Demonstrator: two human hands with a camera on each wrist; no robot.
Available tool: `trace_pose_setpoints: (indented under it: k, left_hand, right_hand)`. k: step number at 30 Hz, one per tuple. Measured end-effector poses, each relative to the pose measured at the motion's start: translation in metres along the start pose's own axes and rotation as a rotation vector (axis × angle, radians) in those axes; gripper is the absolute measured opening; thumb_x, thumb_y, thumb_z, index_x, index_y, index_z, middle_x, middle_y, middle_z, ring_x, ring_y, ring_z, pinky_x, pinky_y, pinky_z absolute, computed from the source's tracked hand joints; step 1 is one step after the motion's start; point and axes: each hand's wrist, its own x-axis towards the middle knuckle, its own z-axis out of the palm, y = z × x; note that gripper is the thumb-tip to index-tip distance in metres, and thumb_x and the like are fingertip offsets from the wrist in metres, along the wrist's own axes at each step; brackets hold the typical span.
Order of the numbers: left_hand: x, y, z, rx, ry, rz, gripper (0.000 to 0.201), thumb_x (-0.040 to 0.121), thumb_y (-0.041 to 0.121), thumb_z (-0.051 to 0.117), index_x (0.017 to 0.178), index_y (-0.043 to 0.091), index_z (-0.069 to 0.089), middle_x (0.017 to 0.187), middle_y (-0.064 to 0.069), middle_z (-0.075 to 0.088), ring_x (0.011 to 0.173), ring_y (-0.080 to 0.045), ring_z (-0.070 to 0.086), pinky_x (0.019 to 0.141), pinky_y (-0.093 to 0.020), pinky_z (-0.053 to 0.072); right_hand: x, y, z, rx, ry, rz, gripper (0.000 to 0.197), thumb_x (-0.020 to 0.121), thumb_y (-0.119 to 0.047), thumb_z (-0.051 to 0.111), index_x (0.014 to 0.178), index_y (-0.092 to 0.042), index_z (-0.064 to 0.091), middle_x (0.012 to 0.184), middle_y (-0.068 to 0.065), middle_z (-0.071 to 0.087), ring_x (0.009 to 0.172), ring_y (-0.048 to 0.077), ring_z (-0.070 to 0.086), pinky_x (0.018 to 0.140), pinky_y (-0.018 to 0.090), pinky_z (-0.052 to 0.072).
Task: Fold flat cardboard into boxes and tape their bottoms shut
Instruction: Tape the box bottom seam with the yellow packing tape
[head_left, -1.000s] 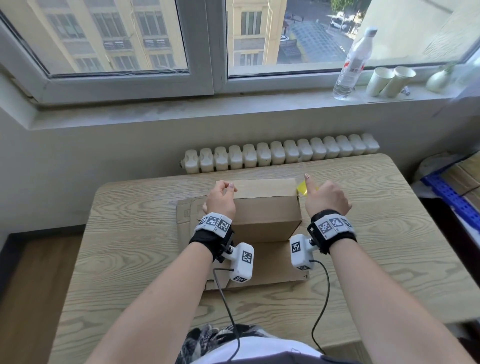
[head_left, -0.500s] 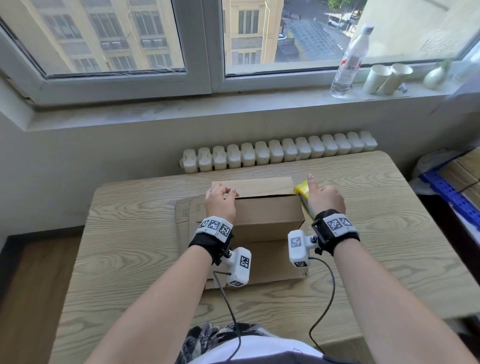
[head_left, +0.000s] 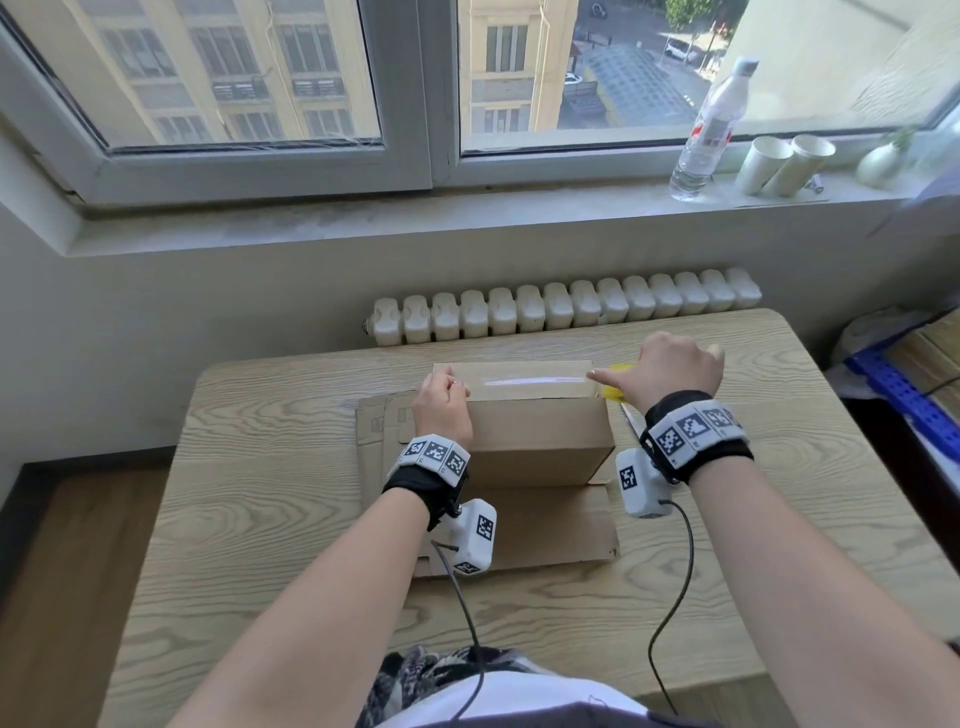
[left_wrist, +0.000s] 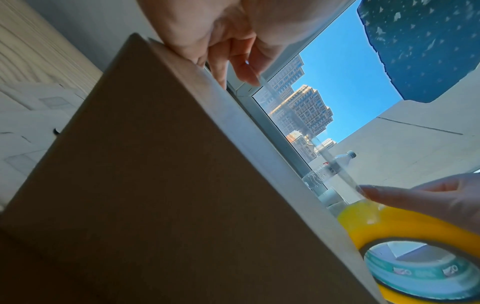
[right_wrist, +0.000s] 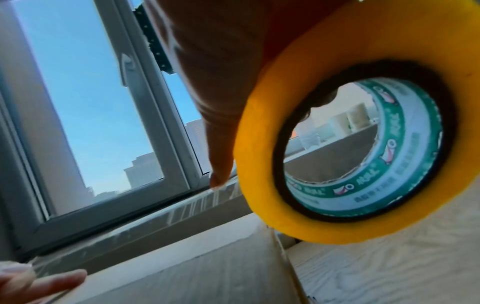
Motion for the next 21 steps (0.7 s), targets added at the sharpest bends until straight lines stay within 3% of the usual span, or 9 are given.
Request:
trace_pose_setpoints:
  k: [2,5,11,17,21]
  left_hand:
    - [0.000,0.001,0.000,0.014,-0.003,-0.002,0.027,0.100,0.011,0.043,0.096,-0.004,0.065,0.133,-0.006,0.058,0.121,-0.021,0.050,0.086,-0.017,0.026]
    - [0.001,-0.001,0.000,-0.006,0.007,-0.015,0.028,0.101,0.010,0.042,0.101,-0.004,0.066,0.138,-0.004,0.057,0.128,-0.021,0.048,0.084,-0.014,0.025]
    - [-0.003,-0.010,0.001,-0.123,0.033,-0.025,0.033,0.100,0.010,0.044,0.125,0.004,0.063,0.139,-0.003,0.057,0.130,-0.017,0.049,0.097,-0.015,0.028]
    - [-0.003,-0.011,0.001,-0.187,0.039,-0.046,0.031,0.097,0.007,0.046,0.120,0.002,0.066,0.141,-0.003,0.056,0.131,-0.017,0.048,0.101,-0.016,0.030]
    - [-0.002,-0.012,0.000,-0.206,0.045,-0.089,0.033,0.099,0.012,0.044,0.123,0.003,0.064,0.138,0.002,0.058,0.117,-0.007,0.052,0.088,-0.011,0.033]
  right_hand:
    - [0.000,-0.002,-0.005,-0.077,0.009,-0.030,0.068,0.069,-0.086,0.053,0.065,-0.018,0.043,0.063,-0.001,0.048,0.069,0.022,0.050,0.089,0.038,0.036]
    - [0.000,-0.006,-0.006,-0.128,0.005,-0.068,0.070,0.069,-0.087,0.050,0.062,-0.019,0.039,0.056,-0.001,0.040,0.065,0.020,0.046,0.084,0.038,0.034]
    - [0.001,-0.004,0.001,-0.186,-0.050,-0.093,0.080,0.066,-0.096,0.036,0.060,-0.017,0.050,0.056,-0.001,0.049,0.059,0.017,0.047,0.084,0.038,0.034]
    - [0.007,0.002,-0.002,-0.183,-0.147,-0.086,0.090,0.056,-0.102,0.029,0.064,-0.017,0.061,0.061,-0.001,0.059,0.065,0.018,0.054,0.096,0.040,0.034]
    - [0.010,0.012,0.002,-0.053,-0.167,-0.144,0.091,0.060,-0.101,0.022,0.055,-0.019,0.060,0.057,-0.003,0.060,0.061,0.015,0.054,0.097,0.043,0.033]
